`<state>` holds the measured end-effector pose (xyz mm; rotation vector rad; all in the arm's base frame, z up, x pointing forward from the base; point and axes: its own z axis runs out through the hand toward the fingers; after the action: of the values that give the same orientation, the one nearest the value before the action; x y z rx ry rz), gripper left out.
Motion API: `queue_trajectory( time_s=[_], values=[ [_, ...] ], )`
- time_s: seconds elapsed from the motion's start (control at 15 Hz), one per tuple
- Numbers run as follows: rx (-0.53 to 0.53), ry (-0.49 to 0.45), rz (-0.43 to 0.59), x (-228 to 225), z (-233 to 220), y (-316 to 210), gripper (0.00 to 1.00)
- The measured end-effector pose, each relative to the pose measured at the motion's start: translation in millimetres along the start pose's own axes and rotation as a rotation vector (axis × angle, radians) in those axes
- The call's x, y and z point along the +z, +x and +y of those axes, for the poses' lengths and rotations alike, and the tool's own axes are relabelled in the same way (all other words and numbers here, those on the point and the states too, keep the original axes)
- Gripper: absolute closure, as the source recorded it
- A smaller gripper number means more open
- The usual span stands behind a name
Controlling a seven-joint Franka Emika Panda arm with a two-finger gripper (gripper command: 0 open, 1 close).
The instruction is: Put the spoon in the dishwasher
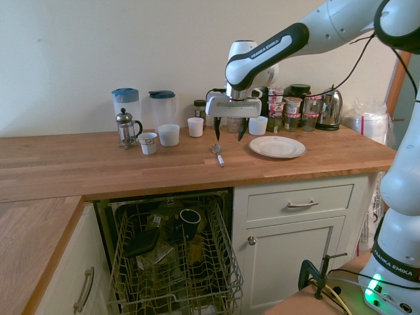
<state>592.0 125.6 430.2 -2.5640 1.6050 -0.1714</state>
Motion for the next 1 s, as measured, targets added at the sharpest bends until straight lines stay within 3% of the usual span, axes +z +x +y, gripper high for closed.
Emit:
queue_trajectory(
  time_s=[0.4, 1.0],
  values=[
    [0.093, -0.063, 0.012, 52.9, -48.3, 24.3, 0.00],
    [0.146, -0.106, -0.008, 87.7, -48.7, 49.5, 0.00]
  ],
)
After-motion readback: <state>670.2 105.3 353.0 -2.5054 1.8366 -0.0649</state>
